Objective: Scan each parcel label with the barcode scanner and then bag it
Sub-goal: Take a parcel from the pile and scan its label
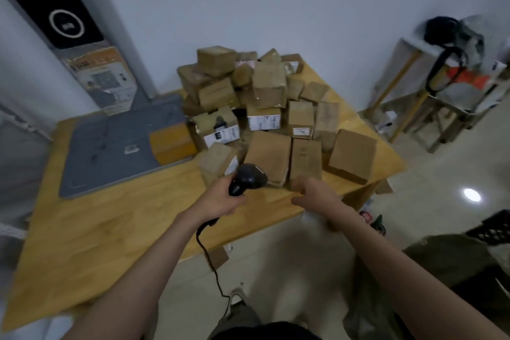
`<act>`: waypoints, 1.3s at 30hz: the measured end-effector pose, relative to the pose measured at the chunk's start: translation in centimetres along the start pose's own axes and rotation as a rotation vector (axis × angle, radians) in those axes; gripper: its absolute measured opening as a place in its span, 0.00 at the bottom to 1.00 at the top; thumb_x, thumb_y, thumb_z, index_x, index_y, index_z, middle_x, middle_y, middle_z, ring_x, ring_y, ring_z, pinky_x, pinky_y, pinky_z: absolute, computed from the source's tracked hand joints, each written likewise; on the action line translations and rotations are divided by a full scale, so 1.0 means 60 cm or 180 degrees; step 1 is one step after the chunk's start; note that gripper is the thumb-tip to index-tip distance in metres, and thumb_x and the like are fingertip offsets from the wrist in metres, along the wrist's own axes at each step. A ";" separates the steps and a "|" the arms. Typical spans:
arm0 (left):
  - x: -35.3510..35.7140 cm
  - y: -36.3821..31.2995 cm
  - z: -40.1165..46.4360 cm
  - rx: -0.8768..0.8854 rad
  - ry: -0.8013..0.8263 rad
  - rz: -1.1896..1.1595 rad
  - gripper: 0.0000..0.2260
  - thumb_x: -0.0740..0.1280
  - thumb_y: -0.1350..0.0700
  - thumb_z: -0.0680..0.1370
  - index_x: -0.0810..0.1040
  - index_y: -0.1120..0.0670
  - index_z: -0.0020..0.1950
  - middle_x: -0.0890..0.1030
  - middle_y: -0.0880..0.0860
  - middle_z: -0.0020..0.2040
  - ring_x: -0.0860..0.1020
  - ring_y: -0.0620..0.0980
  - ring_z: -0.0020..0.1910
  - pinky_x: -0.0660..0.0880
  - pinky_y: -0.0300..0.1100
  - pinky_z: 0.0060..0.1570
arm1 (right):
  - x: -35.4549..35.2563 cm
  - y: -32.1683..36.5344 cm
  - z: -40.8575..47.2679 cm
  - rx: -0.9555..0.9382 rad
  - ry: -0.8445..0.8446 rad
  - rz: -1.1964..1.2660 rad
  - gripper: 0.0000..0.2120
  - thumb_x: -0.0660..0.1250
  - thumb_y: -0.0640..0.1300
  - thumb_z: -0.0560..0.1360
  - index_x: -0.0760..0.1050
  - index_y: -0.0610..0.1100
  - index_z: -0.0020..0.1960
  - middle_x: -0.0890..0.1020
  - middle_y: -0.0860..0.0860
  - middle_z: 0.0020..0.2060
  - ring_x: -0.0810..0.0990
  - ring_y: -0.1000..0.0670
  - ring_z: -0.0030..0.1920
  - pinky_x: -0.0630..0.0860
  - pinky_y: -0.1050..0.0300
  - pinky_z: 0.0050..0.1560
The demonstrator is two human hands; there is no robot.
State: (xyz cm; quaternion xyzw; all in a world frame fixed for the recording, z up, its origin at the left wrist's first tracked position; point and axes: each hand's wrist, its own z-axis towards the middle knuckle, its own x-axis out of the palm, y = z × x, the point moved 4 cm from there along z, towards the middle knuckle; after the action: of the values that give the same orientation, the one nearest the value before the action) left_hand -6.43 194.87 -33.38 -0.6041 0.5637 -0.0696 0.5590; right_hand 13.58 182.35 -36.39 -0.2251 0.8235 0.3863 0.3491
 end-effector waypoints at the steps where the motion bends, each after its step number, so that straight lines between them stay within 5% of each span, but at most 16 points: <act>1: -0.016 0.015 -0.003 -0.0039 -0.0050 -0.0029 0.21 0.68 0.62 0.77 0.71 0.52 0.68 0.80 0.53 0.35 0.80 0.51 0.31 0.79 0.48 0.36 | 0.006 0.019 0.010 0.0007 0.0040 -0.0008 0.25 0.71 0.50 0.75 0.72 0.48 0.70 0.78 0.48 0.61 0.77 0.45 0.60 0.77 0.47 0.60; 17: -0.206 0.182 0.000 -0.0257 -0.0548 -0.0304 0.21 0.69 0.63 0.74 0.73 0.52 0.66 0.81 0.52 0.36 0.81 0.49 0.29 0.80 0.45 0.34 | 0.102 0.247 0.164 -0.0435 0.0052 -0.0330 0.33 0.73 0.40 0.75 0.61 0.47 0.74 0.69 0.44 0.68 0.75 0.41 0.62 0.78 0.44 0.55; 22: -0.224 0.222 -0.003 -0.0386 -0.0602 -0.0451 0.23 0.69 0.63 0.74 0.73 0.51 0.68 0.81 0.53 0.37 0.80 0.50 0.29 0.79 0.45 0.34 | 0.123 0.273 0.211 -0.0542 -0.0008 -0.0530 0.41 0.75 0.42 0.72 0.56 0.52 0.78 0.50 0.45 0.79 0.55 0.39 0.78 0.69 0.40 0.70; 28: -0.244 0.257 -0.009 -0.0588 -0.0797 -0.0608 0.19 0.69 0.63 0.75 0.74 0.49 0.63 0.80 0.51 0.39 0.80 0.49 0.30 0.78 0.45 0.35 | 0.129 0.310 0.287 -0.0532 0.0102 -0.0876 0.50 0.74 0.53 0.71 0.42 0.52 0.80 0.40 0.41 0.80 0.38 0.39 0.80 0.48 0.36 0.78; 31: -0.252 0.274 -0.018 -0.0706 -0.0896 -0.0654 0.16 0.69 0.64 0.75 0.74 0.48 0.58 0.79 0.50 0.39 0.79 0.49 0.29 0.77 0.44 0.33 | 0.140 0.320 0.312 -0.0513 0.0323 -0.1009 0.50 0.73 0.53 0.71 0.42 0.48 0.80 0.45 0.39 0.79 0.41 0.37 0.80 0.46 0.35 0.77; 35: -0.265 0.297 -0.026 -0.0864 -0.0997 -0.0692 0.17 0.69 0.64 0.75 0.74 0.49 0.60 0.79 0.51 0.39 0.79 0.48 0.30 0.76 0.42 0.33 | 0.151 0.339 0.313 -0.0620 0.0039 -0.1232 0.40 0.73 0.56 0.68 0.56 0.49 0.73 0.60 0.38 0.71 0.57 0.34 0.74 0.60 0.36 0.71; 39: -0.274 0.312 -0.033 -0.0915 -0.1075 -0.0709 0.16 0.69 0.64 0.75 0.75 0.50 0.60 0.80 0.51 0.38 0.79 0.48 0.29 0.77 0.43 0.33 | 0.171 0.347 0.301 -0.0593 0.0287 -0.0790 0.39 0.73 0.62 0.66 0.58 0.53 0.70 0.64 0.39 0.66 0.62 0.34 0.69 0.64 0.37 0.67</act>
State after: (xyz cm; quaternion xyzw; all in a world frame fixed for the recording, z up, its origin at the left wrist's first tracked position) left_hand -24.94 211.03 -37.79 -0.7389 0.3964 0.0521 0.5425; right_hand 0.76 208.11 -42.39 -0.3736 0.7648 0.4044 0.3345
